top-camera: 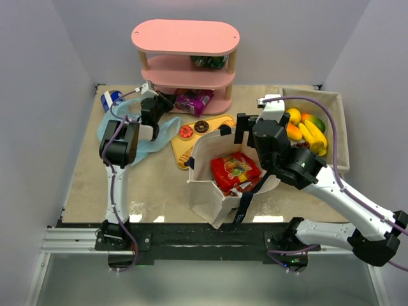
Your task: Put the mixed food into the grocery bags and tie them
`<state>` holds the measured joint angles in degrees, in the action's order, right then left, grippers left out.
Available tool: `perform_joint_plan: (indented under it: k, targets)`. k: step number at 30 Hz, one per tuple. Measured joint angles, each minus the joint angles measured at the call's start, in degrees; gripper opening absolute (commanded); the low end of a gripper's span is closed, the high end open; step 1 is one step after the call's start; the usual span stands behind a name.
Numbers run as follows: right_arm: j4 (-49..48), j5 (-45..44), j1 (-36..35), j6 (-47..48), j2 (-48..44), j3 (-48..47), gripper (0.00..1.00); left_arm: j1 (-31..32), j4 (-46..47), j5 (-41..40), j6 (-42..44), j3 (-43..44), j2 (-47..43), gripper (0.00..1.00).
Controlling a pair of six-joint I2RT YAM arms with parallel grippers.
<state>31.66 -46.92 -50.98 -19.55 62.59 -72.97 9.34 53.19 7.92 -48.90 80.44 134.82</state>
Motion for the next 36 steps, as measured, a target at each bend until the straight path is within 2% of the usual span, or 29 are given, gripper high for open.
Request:
perform_joint_plan:
  k: [6,16,25,36]
  targets:
    - [0.00,0.07,0.00,0.13,-0.20,0.02,0.99,0.15,9.05,2.60,-1.53,-8.04,-1.77,0.00]
    - [0.02,0.13,0.00,0.07,-4.42,0.02,0.99,0.50,17.09,4.24,-3.96,-24.59,-14.27,0.00]
    - [0.37,0.11,0.00,-0.02,-5.68,0.39,0.99,0.59,17.42,8.44,-3.82,-30.99,-21.33,0.00]
    - [1.60,0.52,0.00,-0.79,-6.80,1.33,0.99,0.70,17.05,18.12,-3.96,-31.36,-24.87,0.00]
